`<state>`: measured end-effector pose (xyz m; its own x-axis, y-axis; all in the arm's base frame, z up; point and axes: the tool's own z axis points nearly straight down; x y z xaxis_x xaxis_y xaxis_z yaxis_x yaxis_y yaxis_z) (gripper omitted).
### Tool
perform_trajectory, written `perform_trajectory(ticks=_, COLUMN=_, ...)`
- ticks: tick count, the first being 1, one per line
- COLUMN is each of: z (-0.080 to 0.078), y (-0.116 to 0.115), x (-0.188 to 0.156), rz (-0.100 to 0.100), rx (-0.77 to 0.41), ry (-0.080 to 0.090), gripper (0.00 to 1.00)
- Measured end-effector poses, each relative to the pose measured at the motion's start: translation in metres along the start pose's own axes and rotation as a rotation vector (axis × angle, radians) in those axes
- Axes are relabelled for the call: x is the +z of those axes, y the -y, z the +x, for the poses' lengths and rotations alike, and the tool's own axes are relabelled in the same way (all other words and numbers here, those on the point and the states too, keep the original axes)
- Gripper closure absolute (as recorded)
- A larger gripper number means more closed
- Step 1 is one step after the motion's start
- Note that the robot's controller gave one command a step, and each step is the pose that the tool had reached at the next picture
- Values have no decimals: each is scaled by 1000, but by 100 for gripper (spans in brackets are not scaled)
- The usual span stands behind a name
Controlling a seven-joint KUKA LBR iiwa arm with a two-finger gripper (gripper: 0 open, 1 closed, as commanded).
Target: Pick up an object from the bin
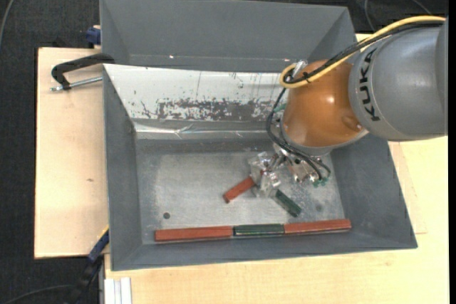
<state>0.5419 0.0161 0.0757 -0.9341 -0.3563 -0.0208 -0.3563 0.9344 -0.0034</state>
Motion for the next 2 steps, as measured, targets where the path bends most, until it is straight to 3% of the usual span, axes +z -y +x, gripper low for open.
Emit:
perform_trajectory(ticks=1, z=5, y=-1, x=4, rz=-4, rx=0, ry=-16, gripper=0)
perform_trajectory(ticks=2, z=17, y=36, x=4, rz=-2, rx=81, ry=-14, gripper=0)
